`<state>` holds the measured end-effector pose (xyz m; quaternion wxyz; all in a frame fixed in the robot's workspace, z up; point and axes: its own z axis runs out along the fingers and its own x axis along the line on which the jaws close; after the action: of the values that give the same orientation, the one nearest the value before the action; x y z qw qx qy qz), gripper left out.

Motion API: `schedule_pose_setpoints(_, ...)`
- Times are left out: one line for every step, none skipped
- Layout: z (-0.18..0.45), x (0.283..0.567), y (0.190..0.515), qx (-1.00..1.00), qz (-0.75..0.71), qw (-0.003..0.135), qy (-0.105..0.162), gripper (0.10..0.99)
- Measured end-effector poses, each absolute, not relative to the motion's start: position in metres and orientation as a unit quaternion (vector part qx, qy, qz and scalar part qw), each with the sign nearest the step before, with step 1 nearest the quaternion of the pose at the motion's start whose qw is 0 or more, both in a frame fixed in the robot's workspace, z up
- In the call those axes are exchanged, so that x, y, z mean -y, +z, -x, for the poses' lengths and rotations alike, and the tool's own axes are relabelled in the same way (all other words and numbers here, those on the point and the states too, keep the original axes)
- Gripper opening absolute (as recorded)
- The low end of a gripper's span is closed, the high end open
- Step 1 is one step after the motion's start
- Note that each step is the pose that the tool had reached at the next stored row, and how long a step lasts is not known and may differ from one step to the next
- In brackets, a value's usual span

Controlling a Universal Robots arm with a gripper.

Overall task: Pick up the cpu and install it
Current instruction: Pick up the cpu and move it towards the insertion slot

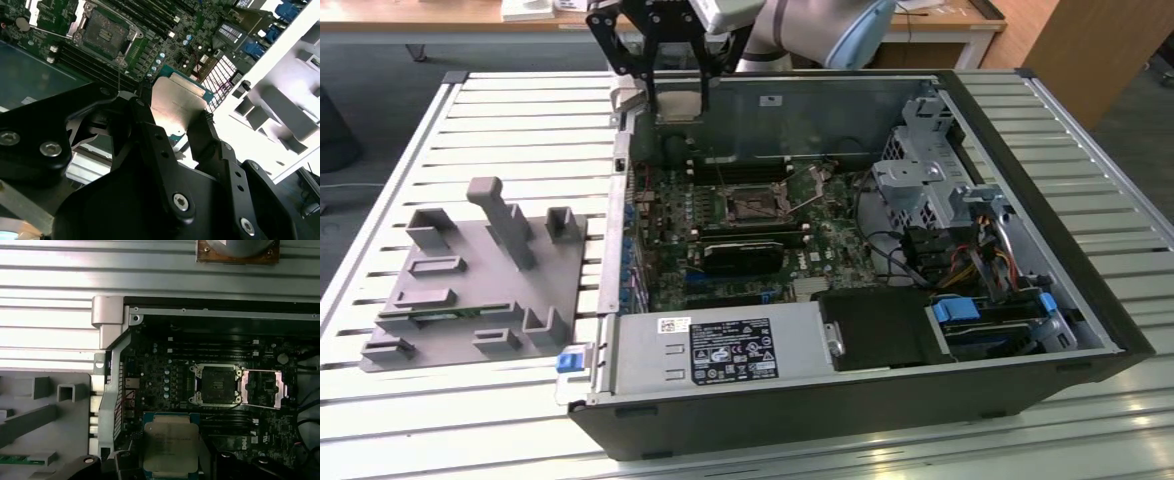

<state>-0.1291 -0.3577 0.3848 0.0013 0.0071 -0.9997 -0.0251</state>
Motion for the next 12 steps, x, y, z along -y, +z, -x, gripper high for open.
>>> schedule_pose_setpoints(0.127,0.357,0.385,1.0,-0.007,0.001,-0.025,0.533)
schedule_pose_setpoints(0.126,0.357,0.385,1.0,-0.007,0.001,-0.025,0.533)
schedule_pose_setpoints(0.124,0.357,0.385,1.0,-0.007,0.001,-0.025,0.533)
schedule_pose_setpoints(0.122,0.356,0.385,1.0,-0.007,0.001,-0.025,0.533)
schedule_pose_setpoints(0.121,0.356,0.385,1.0,-0.007,0.001,-0.025,0.533)
schedule_pose_setpoints(0.119,0.356,0.385,1.0,-0.007,0.001,-0.025,0.533)
schedule_pose_setpoints(0.117,0.355,0.385,1.0,-0.007,0.001,-0.025,0.533)
schedule_pose_setpoints(0.115,0.355,0.385,1.0,-0.007,0.001,-0.025,0.533)
schedule_pose_setpoints(0.113,0.355,0.385,1.0,-0.007,0.001,-0.025,0.533)
schedule_pose_setpoints(0.11,0.355,0.385,1.0,-0.007,0.001,-0.025,0.533)
schedule_pose_setpoints(0.106,0.354,0.385,1.0,-0.007,0.001,-0.025,0.533)
schedule_pose_setpoints(0.103,0.354,0.385,1.0,-0.007,0.001,-0.025,0.533)
